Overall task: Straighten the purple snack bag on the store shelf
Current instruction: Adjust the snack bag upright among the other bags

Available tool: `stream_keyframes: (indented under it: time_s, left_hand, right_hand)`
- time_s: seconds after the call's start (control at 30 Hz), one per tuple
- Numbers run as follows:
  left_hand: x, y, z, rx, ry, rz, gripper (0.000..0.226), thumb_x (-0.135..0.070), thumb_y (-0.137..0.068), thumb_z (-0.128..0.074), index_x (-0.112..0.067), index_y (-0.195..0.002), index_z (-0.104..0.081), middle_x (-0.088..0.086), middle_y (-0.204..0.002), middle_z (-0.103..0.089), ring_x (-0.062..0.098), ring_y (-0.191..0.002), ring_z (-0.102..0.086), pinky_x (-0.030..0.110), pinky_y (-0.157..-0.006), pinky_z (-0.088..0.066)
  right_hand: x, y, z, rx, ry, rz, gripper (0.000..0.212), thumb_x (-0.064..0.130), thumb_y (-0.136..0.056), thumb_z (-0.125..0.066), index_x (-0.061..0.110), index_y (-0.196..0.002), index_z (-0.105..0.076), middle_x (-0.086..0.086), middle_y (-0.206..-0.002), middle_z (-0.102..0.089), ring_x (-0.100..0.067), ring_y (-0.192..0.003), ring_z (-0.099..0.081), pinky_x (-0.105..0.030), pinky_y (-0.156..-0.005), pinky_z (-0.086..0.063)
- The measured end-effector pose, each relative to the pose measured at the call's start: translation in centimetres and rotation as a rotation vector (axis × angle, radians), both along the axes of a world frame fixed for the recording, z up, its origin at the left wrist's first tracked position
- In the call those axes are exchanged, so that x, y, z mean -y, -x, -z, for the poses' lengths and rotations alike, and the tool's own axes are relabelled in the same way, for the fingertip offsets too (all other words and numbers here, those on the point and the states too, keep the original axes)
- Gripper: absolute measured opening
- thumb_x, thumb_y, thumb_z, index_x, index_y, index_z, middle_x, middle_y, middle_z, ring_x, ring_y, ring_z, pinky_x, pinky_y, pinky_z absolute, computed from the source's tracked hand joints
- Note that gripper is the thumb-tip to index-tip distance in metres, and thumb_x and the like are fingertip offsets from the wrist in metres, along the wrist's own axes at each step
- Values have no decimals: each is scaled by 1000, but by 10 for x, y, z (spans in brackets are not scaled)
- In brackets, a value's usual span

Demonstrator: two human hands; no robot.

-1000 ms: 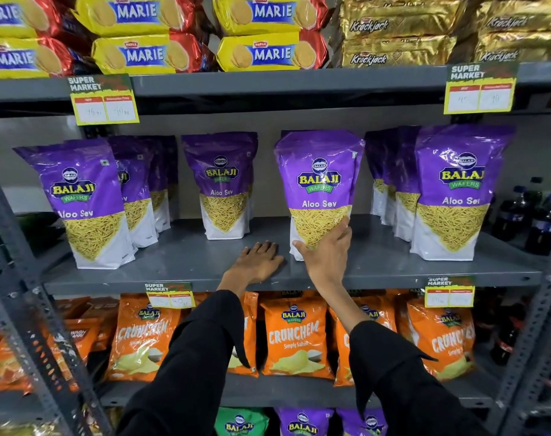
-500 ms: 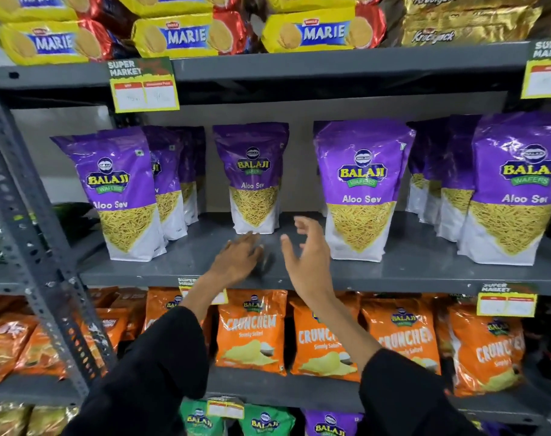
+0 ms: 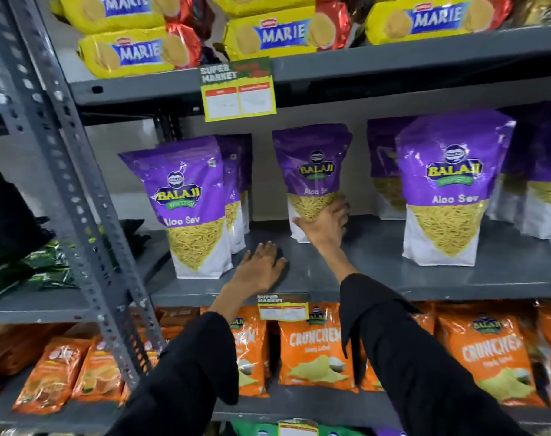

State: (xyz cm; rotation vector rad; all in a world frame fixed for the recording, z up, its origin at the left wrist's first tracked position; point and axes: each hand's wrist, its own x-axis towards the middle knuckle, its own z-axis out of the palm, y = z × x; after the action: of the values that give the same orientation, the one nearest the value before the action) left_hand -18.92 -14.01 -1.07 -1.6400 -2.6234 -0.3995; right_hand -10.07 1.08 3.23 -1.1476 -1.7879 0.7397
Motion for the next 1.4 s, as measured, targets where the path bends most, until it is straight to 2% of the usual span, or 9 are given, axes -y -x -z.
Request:
stream_keyframes:
  time_s: [0.17,0.37,0.63,0.77,1.0,1.4]
  left_hand:
    - [-4,4,4,3,50,9,62,-42,-105,-23,-7,-156,-18,9,-166,-17,24,-154,-14,50,-123,-9]
    - [-4,7,4,-30,89,24,61,-39,-105,-20,-7,-157,-14,9,-168,-13,24,-155,-11,50,-124,-8]
    - [-1,2,1,-39,109,10,62,-41,-105,-18,-9,-158,-10,7,-168,-8,23,-156,-7,48,-125,-5]
    - [-1,2,1,-22,93,2,62,-41,-105,-18,-9,-158,-14,7,-168,-11,23,-155,-9,48,-125,-7]
    - [3,-6,-5,-22,170,-22,62,-40,-106,-13,-11,-159,-4,6,-169,-2,21,-156,-1,47,-126,-3]
    - [6,-12,-8,-12,168,-43,62,-40,-105,-13,-12,-159,-5,5,-169,-2,20,-156,-1,45,-126,-2]
  right_hand:
    - [-9,12,1,-16,85,22,151,43,-56,-96,1,-157,8,-26,-163,-14,-43,-151,-20,-59,-115,-32]
    - [-11,15,3,-36,81,49,142,41,-53,-98,4,-156,-7,-24,-152,-37,-41,-142,-38,-54,-110,-40]
    - [10,2,8,-12,36,74,139,48,-51,-96,4,-154,-13,-24,-147,-42,-42,-136,-43,-55,-104,-45]
    - [24,-12,11,18,31,79,133,53,-49,-95,5,-149,-22,-23,-141,-45,-42,-131,-47,-54,-103,-46]
    - [50,-35,14,-7,-2,58,136,51,-52,-94,7,-152,-13,-23,-144,-43,-42,-135,-44,-56,-107,-43]
    - [74,-53,19,-3,-35,50,137,56,-55,-91,9,-154,-9,-23,-146,-40,-42,-136,-42,-58,-107,-41]
